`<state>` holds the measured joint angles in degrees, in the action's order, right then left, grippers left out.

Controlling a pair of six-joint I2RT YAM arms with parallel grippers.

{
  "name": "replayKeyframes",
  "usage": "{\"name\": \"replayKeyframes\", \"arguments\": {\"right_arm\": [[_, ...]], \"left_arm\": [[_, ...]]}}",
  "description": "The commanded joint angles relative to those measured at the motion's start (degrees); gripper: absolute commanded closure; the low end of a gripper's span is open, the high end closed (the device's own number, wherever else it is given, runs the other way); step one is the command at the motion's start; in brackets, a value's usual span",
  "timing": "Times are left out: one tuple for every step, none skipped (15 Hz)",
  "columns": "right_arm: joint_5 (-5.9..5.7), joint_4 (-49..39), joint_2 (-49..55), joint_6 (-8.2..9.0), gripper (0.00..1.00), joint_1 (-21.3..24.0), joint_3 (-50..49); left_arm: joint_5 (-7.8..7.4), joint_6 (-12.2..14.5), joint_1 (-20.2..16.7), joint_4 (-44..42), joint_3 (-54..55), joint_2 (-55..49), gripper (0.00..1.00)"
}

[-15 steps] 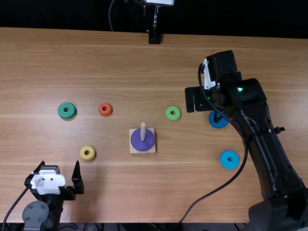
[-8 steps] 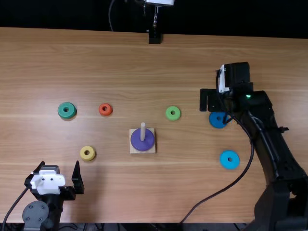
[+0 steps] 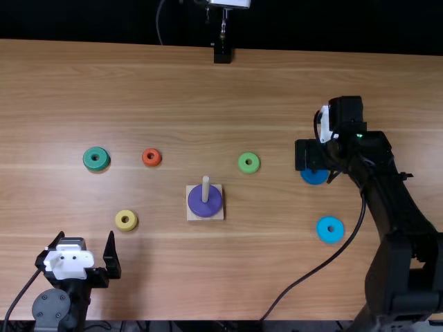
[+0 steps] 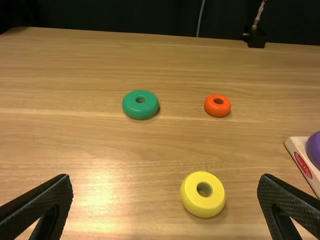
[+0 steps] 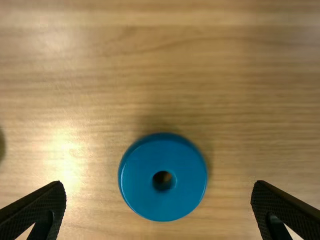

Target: Build the Hanoi tower: stack the rings onto the peg from bottom to top in this color order: purple, dark blue, light blue, dark green, light green, yellow, orange.

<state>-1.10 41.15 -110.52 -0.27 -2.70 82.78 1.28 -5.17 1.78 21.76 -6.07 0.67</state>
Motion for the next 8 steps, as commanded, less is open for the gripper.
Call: {"name": "replayKeyframes", "arguments": {"right_arm": [[-0.16,0.05,-1.54,-0.47,0.0,0.15,-0.52],[-0.16,-0.06,-2.42,-0.36,0.0,0.15,-0.61],[-0.16,-0.27,-3.47,-0.36,0.0,0.15,-0.52],[-0.16,-0.27,-4.53,-0.25,0.0,0.15,-0.43],[-0.06,-0.48,-5.06,-0.15,0.0,0.15,-0.43],[0.05,-0.48,-5.41,0.06,0.0,0.15,-0.34],[0.05,-0.27,-5.85,0.06,0.0,0.15,-0.34],[0.05,-0.27,-6.2,0.17,0.0,0.15,-0.25]], "left_arm": [[0.09,0.32,-0.29,4.71,6.07,-0.67,0.0],[0.09,0.32,-0.29,4.71,6.07,-0.67,0.0],[0.09,0.32,-0.29,4.71,6.07,-0.67,0.0],[0.09,0.32,-0.29,4.71,6.07,-0.67,0.0],[0.09,0.32,-0.29,4.71,6.07,-0.67,0.0],[0.09,0.32,-0.29,4.71,6.07,-0.67,0.0],[0.09,0.32,-0.2,4.71,6.07,-0.67,0.0],[0.09,0.32,-0.2,4.71,6.07,-0.67,0.0]]}}
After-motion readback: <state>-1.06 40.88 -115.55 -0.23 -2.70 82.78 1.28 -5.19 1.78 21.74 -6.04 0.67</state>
